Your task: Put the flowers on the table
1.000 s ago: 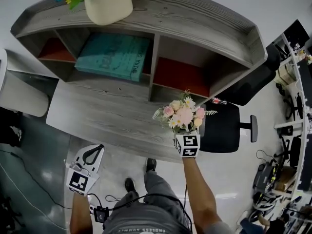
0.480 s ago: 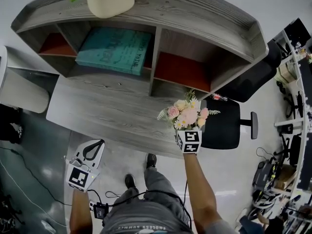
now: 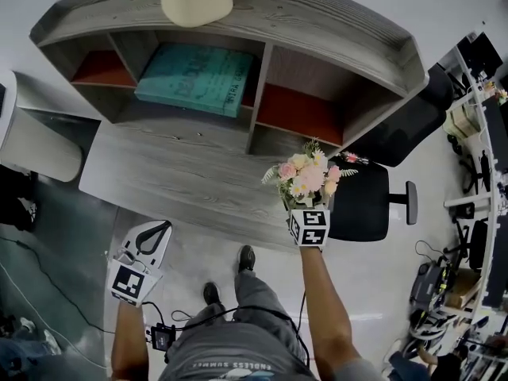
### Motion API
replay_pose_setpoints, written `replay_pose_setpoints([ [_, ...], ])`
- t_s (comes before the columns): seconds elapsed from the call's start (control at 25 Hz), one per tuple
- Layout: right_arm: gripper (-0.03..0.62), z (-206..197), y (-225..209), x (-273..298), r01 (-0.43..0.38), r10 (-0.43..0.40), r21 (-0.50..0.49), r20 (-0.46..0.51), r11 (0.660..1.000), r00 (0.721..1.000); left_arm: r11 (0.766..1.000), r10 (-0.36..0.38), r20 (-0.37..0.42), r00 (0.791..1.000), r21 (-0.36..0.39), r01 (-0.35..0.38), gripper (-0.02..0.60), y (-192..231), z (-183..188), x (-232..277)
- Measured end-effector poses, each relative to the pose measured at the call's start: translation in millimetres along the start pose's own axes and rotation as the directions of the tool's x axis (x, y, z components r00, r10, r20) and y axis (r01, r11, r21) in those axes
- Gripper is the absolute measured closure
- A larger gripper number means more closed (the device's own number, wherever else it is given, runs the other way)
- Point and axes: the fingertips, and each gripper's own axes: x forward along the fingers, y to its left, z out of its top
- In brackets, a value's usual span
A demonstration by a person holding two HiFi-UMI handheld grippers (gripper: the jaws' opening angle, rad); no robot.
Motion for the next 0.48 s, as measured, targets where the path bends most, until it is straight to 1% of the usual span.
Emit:
replay_pose_setpoints([
  [0.04, 0.233, 0, 0, -3, 0.003, -0.003, 0.004, -0.004, 1.0, 1.0, 1.0, 0.0, 0.0, 1.0, 0.009, 0.0, 0.565, 0, 1, -2],
  [0.2, 0.233, -4, -6, -20, 0.009, -0.007, 0.036, -0.034, 0.999, 0.999, 1.0, 0.007, -0.007, 1.0, -0.001, -0.007, 0.565, 0, 5, -11],
  [0.36, 0.233, -2, -8, -37, -0.011, 0.014, 0.045, -0.064, 0.999, 0.998, 0.999, 0.026, 0.012, 1.0, 0.045, -0.026, 0.565, 6, 4, -24],
  [0.48, 0.235, 2, -2, -52, -0.034, 0.038, 0.047, -0.077, 0.998, 0.996, 0.997, 0.041, 0.016, 0.999, 0.062, -0.042, 0.565, 14, 1, -38],
])
